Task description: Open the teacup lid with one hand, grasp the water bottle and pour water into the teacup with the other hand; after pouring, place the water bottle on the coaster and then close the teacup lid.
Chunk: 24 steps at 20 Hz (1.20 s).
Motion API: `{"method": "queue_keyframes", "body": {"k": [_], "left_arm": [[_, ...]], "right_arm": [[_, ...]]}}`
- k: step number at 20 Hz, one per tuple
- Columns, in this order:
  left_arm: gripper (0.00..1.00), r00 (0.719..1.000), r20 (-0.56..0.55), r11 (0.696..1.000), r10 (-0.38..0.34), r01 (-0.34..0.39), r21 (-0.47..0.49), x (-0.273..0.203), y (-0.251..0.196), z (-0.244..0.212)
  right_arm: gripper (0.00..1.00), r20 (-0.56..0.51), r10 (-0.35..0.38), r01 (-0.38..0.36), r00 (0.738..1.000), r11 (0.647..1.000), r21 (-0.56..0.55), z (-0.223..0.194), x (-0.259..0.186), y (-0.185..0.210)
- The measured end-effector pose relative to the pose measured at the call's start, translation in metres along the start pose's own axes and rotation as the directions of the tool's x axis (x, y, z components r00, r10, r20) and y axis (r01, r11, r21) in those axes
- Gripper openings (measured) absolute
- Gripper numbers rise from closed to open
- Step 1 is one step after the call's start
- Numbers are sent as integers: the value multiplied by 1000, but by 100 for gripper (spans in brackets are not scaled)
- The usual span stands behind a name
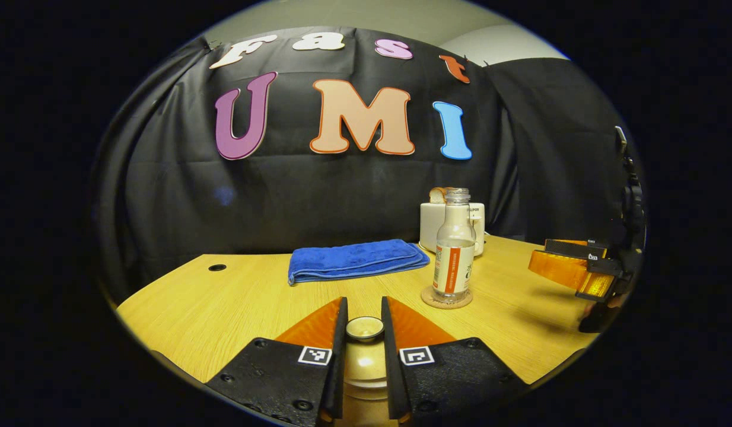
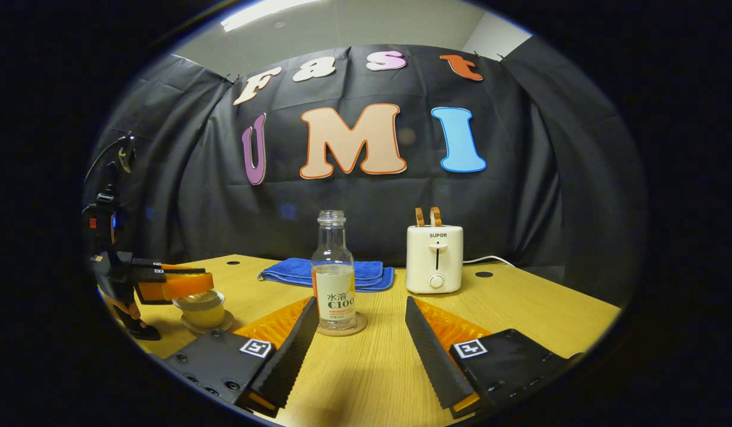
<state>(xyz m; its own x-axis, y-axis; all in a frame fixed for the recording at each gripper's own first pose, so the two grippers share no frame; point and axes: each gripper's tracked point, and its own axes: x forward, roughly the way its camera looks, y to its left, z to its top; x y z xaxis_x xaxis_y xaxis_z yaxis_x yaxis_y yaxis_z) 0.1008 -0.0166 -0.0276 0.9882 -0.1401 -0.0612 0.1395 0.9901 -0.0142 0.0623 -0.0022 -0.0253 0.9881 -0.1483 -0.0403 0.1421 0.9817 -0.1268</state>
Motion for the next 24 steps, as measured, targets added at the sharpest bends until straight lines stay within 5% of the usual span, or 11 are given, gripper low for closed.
{"method": "queue_keyframes", "body": {"k": [19,24], "left_arm": [[27,998,-48,999,-36,37,7,2,-7,-7],[39,998,-34,999,-51,51,-14,-5,-10,-4]], "right_arm": [[92,-4,-8,8,1000,1000,1,0,2,-3],[95,-3,-8,8,1000,1000,1,0,3,-3]]}}
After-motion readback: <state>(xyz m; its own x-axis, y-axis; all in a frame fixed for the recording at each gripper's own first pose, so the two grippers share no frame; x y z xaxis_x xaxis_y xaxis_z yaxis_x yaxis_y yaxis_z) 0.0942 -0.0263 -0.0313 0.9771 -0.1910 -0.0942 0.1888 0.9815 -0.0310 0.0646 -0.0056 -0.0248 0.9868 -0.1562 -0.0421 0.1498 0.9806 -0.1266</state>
